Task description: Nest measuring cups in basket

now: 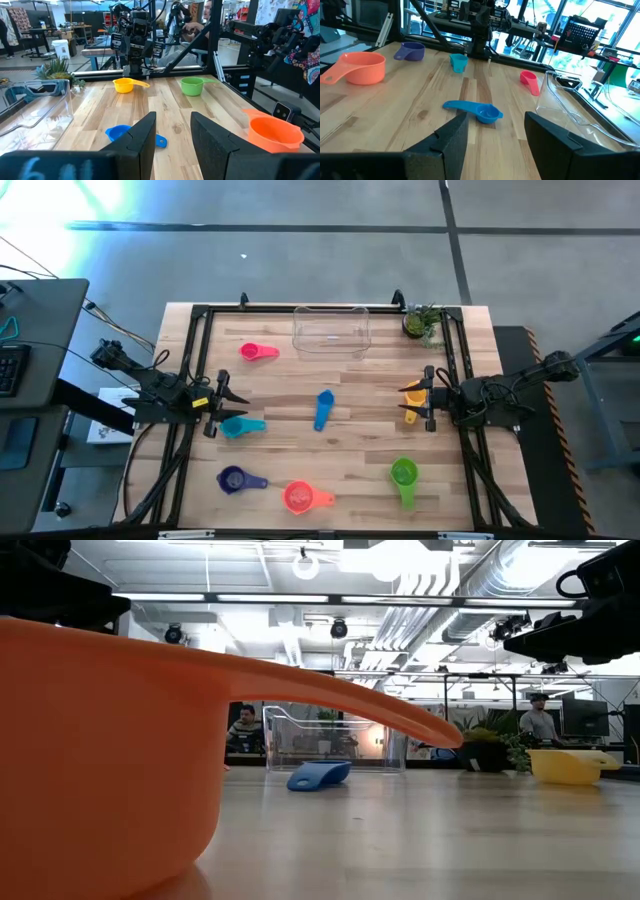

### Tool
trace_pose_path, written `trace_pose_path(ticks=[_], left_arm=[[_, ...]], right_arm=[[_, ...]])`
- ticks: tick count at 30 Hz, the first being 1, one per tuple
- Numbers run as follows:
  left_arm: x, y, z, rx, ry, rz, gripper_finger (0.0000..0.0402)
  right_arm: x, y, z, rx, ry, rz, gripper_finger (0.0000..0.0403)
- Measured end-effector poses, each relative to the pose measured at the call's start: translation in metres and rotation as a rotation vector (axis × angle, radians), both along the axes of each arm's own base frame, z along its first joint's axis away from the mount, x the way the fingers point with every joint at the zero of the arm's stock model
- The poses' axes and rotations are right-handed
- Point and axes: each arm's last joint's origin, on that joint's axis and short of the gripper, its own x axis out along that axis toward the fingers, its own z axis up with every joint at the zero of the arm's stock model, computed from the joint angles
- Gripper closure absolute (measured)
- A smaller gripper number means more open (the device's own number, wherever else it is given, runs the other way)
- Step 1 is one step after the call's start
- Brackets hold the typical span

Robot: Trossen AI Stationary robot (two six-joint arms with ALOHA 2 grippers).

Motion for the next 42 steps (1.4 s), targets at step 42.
trace_pose_path(ticks=[42], left_arm=[[0.028, -0.013, 0.099, -0.048, 0.11, 0.109, 0.0289]], right_arm=[[0.0, 0.0, 0.0, 0.0, 0.0, 0.0, 0.0214]])
